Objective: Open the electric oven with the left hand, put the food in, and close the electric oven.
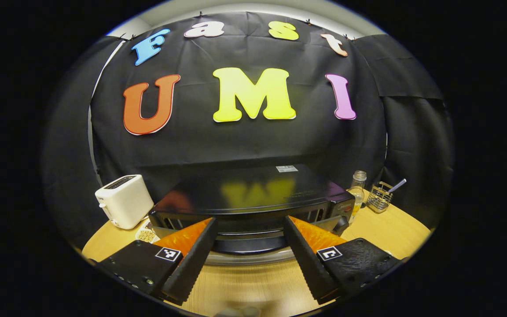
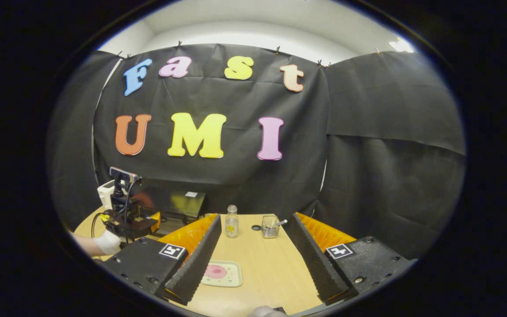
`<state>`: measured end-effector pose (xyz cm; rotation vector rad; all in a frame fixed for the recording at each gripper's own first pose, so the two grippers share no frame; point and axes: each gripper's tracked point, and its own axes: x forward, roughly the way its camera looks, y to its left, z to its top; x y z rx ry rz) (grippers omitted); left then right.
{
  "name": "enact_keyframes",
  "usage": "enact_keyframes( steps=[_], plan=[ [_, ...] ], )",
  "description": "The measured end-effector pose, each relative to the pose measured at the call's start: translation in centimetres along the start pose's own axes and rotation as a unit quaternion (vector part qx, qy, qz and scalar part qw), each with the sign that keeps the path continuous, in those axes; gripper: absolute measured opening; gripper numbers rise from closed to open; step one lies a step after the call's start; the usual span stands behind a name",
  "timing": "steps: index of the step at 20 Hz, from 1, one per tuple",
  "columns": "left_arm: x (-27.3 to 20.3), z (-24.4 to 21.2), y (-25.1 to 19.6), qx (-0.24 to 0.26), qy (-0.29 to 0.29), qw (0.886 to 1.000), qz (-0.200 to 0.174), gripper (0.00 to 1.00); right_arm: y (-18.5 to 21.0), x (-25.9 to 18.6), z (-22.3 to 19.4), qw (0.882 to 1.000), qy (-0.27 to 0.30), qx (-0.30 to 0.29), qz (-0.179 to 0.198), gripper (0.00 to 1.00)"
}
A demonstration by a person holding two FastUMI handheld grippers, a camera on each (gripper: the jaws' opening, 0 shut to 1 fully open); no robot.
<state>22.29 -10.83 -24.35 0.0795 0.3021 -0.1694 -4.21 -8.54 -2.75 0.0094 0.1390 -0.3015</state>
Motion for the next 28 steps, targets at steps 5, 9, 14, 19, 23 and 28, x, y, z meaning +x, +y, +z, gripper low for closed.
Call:
enact_keyframes(
  steps=[5, 9, 14, 19, 23, 28],
  plan=[
    [-2.8, -2.1, -0.2, -0.017, 0.022, 1.0, -0.004, 0.97, 0.6, -1.2, -0.8, 1.0, 0.006, 0.01, 0.012, 1.0],
    [-4.7, -4.3, -0.4, -0.018, 0.044, 0.999, 0.0, 0.97, 0.8, -2.7, -1.3, 1.0, 0.008, 0.007, 0.019, 1.0],
    [-6.6, -7.4, -0.8, -0.015, 0.07, 0.997, 0.007, 0.97, 0.3, -3.7, -2.5, 0.999, 0.02, 0.011, 0.022, 1.0],
    [-7.9, -10.9, -1.2, -0.022, 0.1, 0.995, 0.011, 0.97, -0.2, -3.9, -4.8, 0.999, 0.04, 0.008, 0.018, 1.0],
    [-8.4, -12.9, -1.6, -0.023, 0.116, 0.993, 0.012, 0.97, -1.1, -4.3, -6.4, 0.998, 0.056, 0.008, 0.005, 1.0],
    [-8.7, -15.0, -1.7, -0.022, 0.141, 0.99, 0.01, 0.97, -1.9, -4.4, -8.1, 0.997, 0.076, 0.018, -0.006, 0.98]
  ],
)
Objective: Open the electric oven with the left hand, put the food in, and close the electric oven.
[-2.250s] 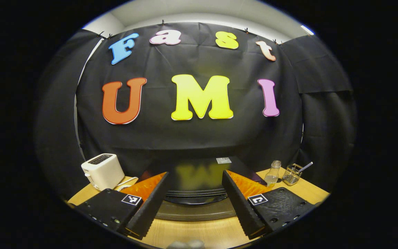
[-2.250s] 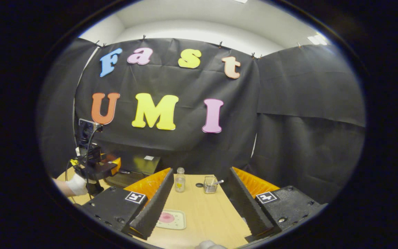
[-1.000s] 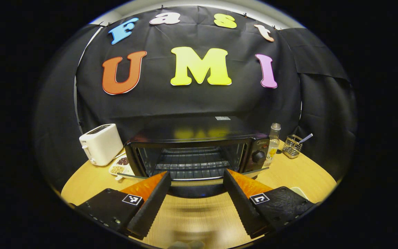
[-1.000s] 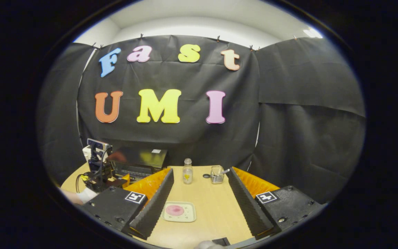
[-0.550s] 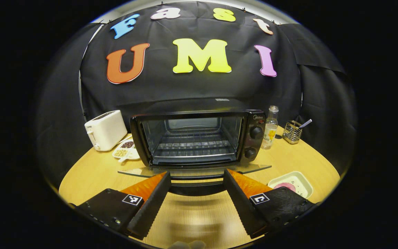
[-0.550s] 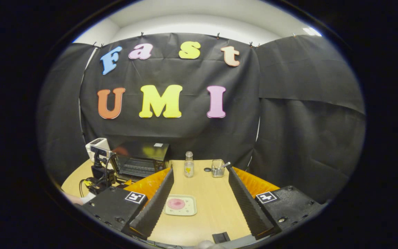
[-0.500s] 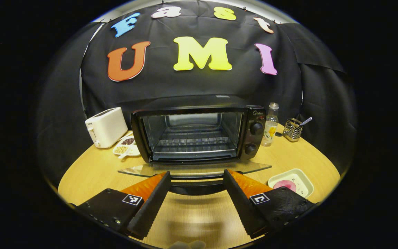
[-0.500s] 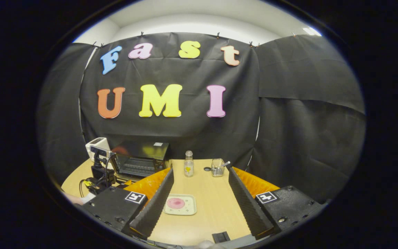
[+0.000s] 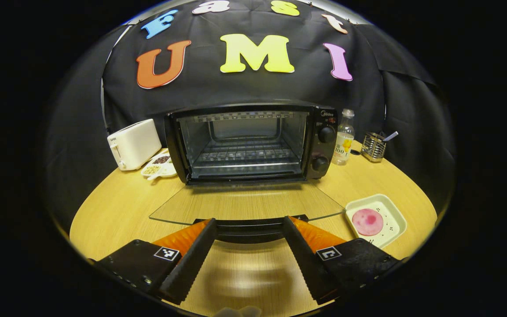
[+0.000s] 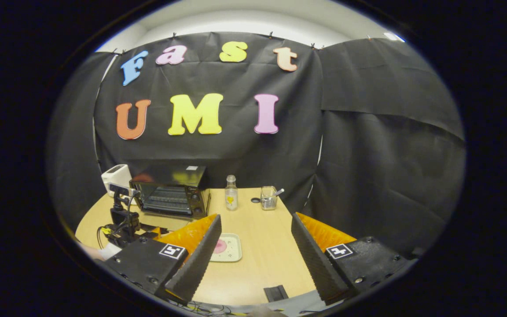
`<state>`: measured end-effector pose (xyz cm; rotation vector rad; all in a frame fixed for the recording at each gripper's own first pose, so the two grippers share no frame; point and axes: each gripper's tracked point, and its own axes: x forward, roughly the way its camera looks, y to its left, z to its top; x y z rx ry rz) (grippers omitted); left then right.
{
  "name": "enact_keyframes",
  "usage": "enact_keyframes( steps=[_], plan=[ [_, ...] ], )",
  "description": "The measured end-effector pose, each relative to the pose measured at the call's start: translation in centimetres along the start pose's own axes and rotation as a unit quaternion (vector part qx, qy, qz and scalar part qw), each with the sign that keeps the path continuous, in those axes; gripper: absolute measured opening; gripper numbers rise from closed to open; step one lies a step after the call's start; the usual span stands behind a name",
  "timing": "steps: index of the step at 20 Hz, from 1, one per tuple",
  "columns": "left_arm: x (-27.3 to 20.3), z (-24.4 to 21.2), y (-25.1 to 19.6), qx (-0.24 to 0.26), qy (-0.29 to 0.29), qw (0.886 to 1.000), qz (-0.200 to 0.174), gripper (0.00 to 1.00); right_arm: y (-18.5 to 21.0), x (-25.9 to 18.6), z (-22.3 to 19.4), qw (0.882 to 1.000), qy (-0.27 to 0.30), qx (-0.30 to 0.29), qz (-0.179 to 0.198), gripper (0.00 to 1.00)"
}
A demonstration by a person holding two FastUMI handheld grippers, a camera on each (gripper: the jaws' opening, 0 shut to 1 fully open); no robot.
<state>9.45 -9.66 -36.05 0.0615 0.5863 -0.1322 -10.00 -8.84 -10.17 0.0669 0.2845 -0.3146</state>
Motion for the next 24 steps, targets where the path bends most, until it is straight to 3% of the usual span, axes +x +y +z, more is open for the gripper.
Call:
enact_keyframes(
  steps=[6, 12, 19, 24],
  plan=[
    [1.0, -2.8, 0.0, -0.011, 0.052, 0.999, -0.003, 0.97, 0.0, 1.0, -1.9, 1.0, 0.021, -0.002, -0.002, 1.0],
    [1.2, -3.1, 0.0, -0.007, 0.065, 0.998, -0.004, 0.96, 0.1, 3.1, -4.0, 0.999, 0.046, -0.004, 0.007, 1.0],
    [-2.4, 0.7, 2.5, -0.017, 0.003, 1.0, 0.018, 0.97, 0.5, 10.3, -8.9, 0.992, 0.116, -0.011, 0.052, 1.0],
    [-8.9, 5.2, 4.3, -0.024, -0.045, 0.998, 0.043, 0.97, 1.8, 17.3, -14.6, 0.975, 0.194, -0.006, 0.108, 0.97]
  ],
)
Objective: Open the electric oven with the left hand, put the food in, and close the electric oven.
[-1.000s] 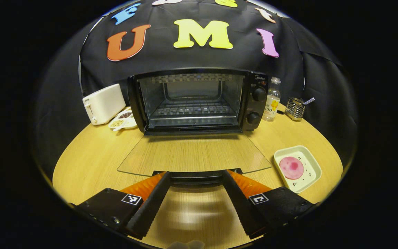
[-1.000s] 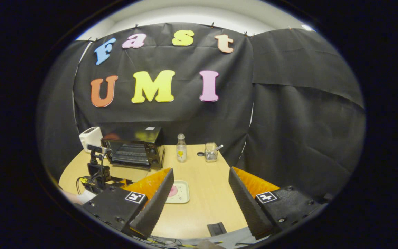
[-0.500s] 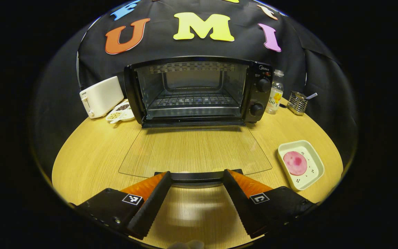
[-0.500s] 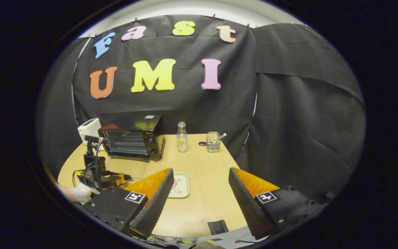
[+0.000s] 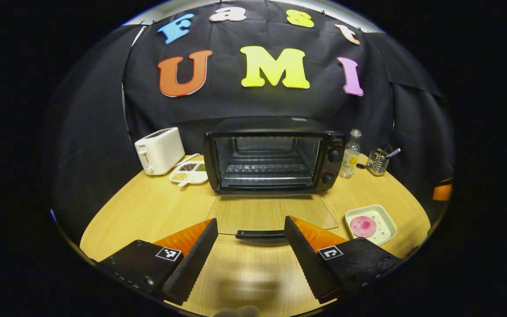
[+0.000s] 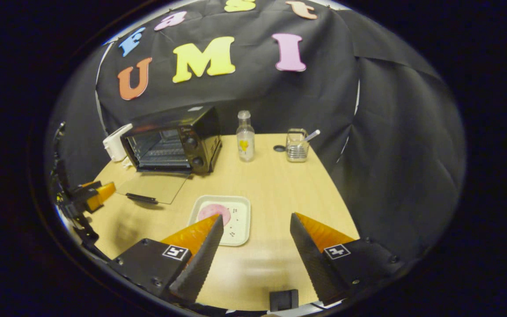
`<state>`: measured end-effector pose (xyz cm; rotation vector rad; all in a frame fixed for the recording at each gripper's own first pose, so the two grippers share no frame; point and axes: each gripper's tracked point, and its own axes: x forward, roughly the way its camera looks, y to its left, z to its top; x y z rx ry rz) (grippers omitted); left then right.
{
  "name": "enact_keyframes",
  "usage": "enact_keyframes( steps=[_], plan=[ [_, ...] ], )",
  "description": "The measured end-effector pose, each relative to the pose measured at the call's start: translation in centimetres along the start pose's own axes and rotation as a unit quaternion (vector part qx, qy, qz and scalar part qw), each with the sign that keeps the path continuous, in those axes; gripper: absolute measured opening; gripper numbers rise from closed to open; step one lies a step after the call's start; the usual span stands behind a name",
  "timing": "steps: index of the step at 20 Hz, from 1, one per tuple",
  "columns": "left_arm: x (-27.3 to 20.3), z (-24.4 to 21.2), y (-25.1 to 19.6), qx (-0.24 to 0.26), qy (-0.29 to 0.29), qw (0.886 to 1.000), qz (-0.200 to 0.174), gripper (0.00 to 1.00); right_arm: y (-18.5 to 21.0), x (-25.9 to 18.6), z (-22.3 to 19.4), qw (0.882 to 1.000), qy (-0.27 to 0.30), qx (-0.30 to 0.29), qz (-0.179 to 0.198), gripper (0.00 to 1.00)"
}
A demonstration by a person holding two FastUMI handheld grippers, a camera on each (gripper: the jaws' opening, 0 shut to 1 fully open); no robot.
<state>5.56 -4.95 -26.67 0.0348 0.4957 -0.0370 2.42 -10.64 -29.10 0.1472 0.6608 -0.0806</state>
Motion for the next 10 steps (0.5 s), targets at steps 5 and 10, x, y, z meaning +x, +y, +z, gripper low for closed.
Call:
enact_keyframes(
  steps=[5, 10],
  plan=[
    [-7.1, 5.5, 2.1, -0.004, -0.049, 0.998, 0.046, 0.96, 0.4, 7.3, -3.2, 0.993, 0.093, 0.032, 0.058, 0.8],
    [-12.2, 8.9, 2.0, -0.021, -0.072, 0.993, 0.091, 0.96, 0.7, 12.3, -4.6, 0.983, 0.156, 0.041, 0.091, 0.61]
  ],
)
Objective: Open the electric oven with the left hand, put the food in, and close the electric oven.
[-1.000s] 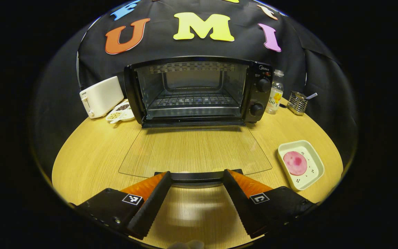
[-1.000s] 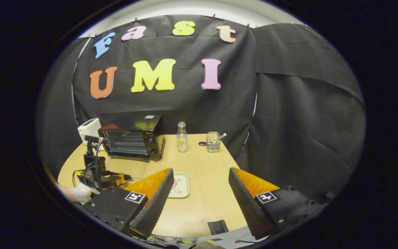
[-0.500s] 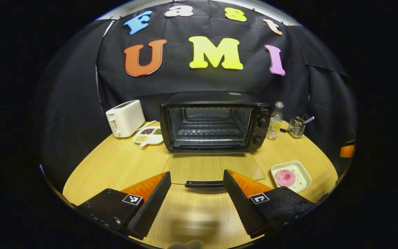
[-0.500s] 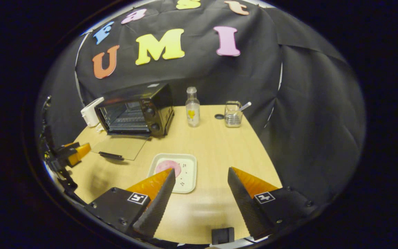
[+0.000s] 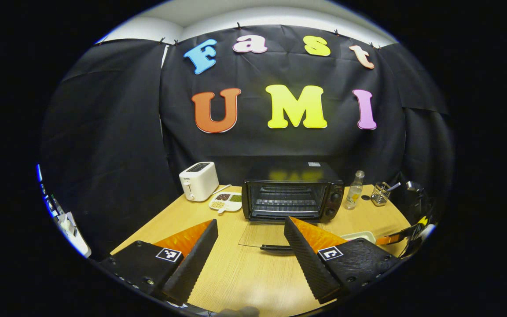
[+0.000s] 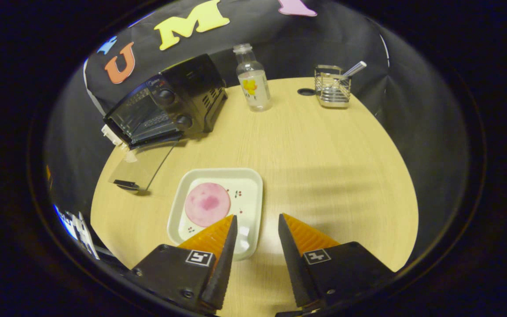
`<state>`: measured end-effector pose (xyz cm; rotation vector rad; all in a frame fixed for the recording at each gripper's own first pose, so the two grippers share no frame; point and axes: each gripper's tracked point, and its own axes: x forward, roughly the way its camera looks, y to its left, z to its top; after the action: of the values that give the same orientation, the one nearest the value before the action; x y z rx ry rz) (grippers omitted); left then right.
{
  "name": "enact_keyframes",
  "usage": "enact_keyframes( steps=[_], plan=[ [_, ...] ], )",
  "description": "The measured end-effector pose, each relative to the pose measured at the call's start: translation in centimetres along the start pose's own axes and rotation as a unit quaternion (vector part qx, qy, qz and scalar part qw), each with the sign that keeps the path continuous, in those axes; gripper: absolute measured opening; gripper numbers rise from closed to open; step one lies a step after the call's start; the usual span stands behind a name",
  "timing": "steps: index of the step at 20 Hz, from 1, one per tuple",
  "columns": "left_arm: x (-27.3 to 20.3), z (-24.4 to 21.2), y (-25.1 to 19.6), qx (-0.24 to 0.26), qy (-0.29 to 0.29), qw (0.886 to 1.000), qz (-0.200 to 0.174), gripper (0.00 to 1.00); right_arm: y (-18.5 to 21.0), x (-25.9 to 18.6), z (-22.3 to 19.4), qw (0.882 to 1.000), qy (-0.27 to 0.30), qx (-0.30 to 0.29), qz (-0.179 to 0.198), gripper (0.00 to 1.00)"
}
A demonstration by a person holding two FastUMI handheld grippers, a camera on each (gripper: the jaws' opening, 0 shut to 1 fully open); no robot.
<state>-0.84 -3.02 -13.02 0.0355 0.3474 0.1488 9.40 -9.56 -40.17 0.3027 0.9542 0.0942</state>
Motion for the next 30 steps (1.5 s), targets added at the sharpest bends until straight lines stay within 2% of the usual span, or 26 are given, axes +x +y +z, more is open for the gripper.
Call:
enact_keyframes(
  steps=[2, 4, 5, 6, 8, 11, 13, 16, 21, 26, 30],
  plan=[
    [-1.2, 0.9, -0.5, -0.005, -0.004, 1.0, 0.012, 0.96, 0.4, 0.7, 0.0, 0.999, 0.023, 0.019, 0.014, 0.52],
    [-1.9, 1.3, -0.9, -0.001, -0.008, 1.0, 0.021, 0.96, -0.1, 1.2, -0.1, 0.999, 0.04, 0.031, 0.007, 0.4],
    [-2.2, 1.5, -1.2, 0.0, -0.008, 1.0, 0.025, 0.96, 0.0, 1.4, -0.1, 0.998, 0.05, 0.039, 0.01, 0.23],
    [-2.5, 1.3, -1.4, -0.001, -0.008, 1.0, 0.029, 0.96, 0.2, 1.6, -0.4, 0.996, 0.066, 0.051, 0.018, 0.27],
    [-3.0, 1.1, -1.8, -0.008, -0.007, 0.999, 0.038, 0.96, 0.3, 1.9, -0.3, 0.994, 0.089, 0.065, 0.021, 0.19],
    [-3.6, 0.6, -2.5, -0.018, -0.004, 0.999, 0.043, 0.97, 0.1, 1.9, -0.5, 0.991, 0.124, 0.048, 0.028, 0.09],
    [-3.4, 0.1, -3.0, -0.018, 0.0, 0.999, 0.044, 0.97, 0.1, 1.9, -0.2, 0.987, 0.138, 0.064, 0.051, 0.06],
    [-3.2, 0.0, -3.4, -0.027, 0.001, 0.999, 0.045, 0.97, 0.1, 1.9, -0.1, 0.977, 0.146, 0.117, 0.098, 0.04],
    [-2.7, 0.9, -3.8, -0.041, -0.004, 0.998, 0.039, 0.97, 0.4, 1.2, 0.2, 0.965, 0.121, 0.186, 0.139, 0.04],
    [-1.5, 2.1, -3.5, -0.023, -0.008, 1.0, 0.018, 0.96, 1.7, -0.5, 1.7, 0.961, 0.065, 0.23, 0.142, 0.04],
    [-0.3, 2.5, -2.5, -0.01, -0.01, 1.0, -0.012, 0.97, 3.7, -2.5, 3.8, 0.952, 0.02, 0.271, 0.139, 0.04]
  ],
)
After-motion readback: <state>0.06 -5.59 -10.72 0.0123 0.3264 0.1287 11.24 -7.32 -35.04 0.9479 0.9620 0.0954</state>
